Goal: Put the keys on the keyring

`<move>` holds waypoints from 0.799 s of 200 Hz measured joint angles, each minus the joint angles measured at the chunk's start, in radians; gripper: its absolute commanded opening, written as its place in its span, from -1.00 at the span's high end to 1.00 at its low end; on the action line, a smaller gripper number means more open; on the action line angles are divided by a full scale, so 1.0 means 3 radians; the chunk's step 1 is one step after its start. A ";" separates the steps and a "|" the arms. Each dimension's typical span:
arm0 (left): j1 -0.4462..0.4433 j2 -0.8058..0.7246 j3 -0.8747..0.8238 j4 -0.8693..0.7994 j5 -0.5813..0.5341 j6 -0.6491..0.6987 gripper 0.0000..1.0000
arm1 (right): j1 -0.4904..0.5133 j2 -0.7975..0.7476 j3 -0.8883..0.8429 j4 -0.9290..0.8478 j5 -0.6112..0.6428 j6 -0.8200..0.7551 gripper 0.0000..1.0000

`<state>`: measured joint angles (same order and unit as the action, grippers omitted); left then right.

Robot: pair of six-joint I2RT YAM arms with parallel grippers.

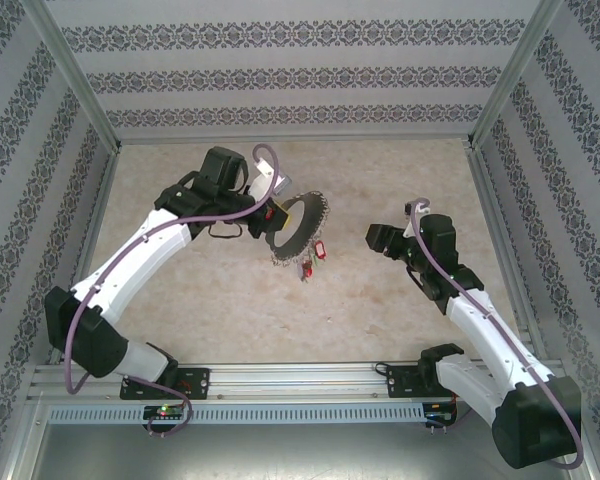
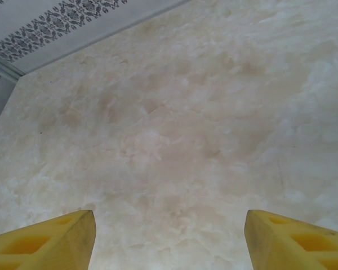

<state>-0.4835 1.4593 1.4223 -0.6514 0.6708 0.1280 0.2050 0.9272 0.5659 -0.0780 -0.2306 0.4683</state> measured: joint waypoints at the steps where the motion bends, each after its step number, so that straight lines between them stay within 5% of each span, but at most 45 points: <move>1: 0.0000 0.0005 0.0010 -0.0006 -0.0003 0.0003 1.00 | 0.0000 0.0000 -0.0003 0.0001 0.0004 -0.0001 -0.39; 39: -0.0019 -0.0078 -0.0042 -0.0025 -0.0114 0.0099 1.00 | 0.0000 0.0004 -0.0034 0.0020 0.0032 0.0000 -0.41; 160: -0.0004 0.0271 -0.0469 0.0431 0.0524 -0.0261 1.00 | 0.0000 0.0306 -0.0027 -0.0004 0.0214 0.0022 -0.40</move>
<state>-0.4847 1.5406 1.2816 -0.5220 0.8280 0.0498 0.2050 1.0191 0.5579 -0.0792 -0.1665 0.4747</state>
